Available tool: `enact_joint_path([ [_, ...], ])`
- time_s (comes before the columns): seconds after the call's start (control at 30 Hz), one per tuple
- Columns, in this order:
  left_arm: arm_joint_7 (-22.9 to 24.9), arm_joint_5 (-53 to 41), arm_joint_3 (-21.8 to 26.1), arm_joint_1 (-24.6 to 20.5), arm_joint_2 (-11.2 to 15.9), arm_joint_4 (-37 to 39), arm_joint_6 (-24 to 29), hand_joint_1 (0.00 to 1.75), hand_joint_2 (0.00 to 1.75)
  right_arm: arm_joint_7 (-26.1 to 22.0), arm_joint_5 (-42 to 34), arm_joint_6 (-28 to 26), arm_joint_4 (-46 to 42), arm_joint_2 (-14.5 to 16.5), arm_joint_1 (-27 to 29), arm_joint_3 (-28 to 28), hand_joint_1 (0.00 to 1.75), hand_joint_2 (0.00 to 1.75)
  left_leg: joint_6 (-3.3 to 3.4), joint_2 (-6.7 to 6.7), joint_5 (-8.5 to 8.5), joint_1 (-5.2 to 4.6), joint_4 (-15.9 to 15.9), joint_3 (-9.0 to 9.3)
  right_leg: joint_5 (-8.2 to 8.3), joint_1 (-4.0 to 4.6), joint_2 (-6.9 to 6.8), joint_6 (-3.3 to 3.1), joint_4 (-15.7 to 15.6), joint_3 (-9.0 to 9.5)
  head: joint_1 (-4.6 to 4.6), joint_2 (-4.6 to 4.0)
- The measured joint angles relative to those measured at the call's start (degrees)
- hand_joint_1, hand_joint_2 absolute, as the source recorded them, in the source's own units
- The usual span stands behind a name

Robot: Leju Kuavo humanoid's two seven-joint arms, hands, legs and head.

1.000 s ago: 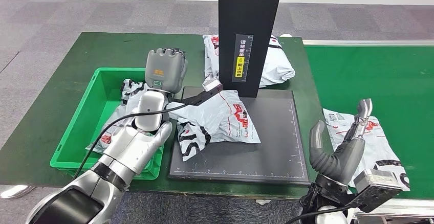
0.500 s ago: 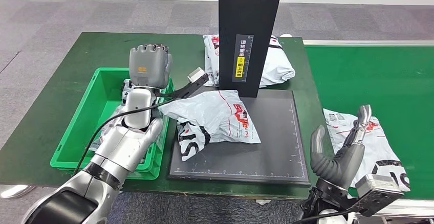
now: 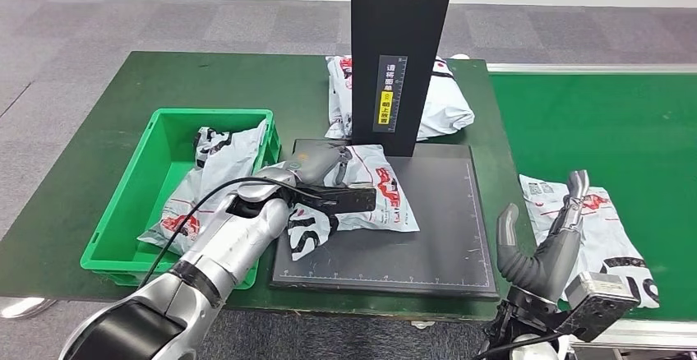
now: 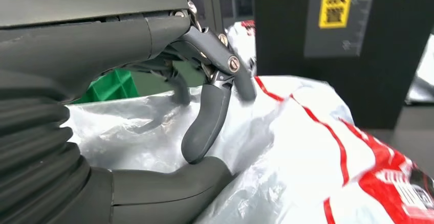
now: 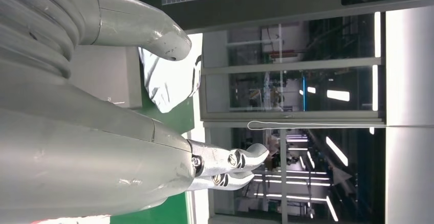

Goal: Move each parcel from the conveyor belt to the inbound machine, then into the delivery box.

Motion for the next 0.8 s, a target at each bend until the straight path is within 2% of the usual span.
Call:
enact_joint_path([
  [0.33,4.0,1.4,-5.2,-2.8,-1.5,6.8,-5.3,0.00,0.00,0.3,0.9,-2.0,0.0,-0.7,2.1,0.0,0.00,1.75,0.00,0.00,0.01,0.00,0.0,0.01,0.00,-0.01,-0.01,0.00,0.0,0.03,0.00,0.00],
  [0.5,6.8,-0.9,-8.3,-4.1,-1.9,9.3,-5.5,0.00,0.00,0.5,1.1,-2.6,-0.2,-0.8,3.2,0.0,0.00,1.75,0.00,0.00,0.00,0.00,0.0,0.02,0.00,-0.02,-0.01,0.00,0.0,0.05,0.00,0.00],
  [0.67,7.6,-1.5,-10.2,-4.7,-2.1,10.4,-5.5,0.00,0.00,0.7,1.2,-2.8,-0.7,-0.9,3.8,0.0,0.00,1.75,0.00,0.01,0.01,0.00,0.0,0.04,0.00,-0.01,0.00,0.00,0.0,0.06,0.00,0.00],
  [0.8,8.9,-2.7,-11.2,-5.1,-2.2,11.1,-5.1,0.00,1.75,0.7,1.4,-2.8,-0.7,-0.9,4.1,0.0,0.00,1.75,0.00,0.01,0.01,0.01,0.0,0.05,0.00,-0.01,0.00,0.00,0.0,0.07,0.00,0.00],
])
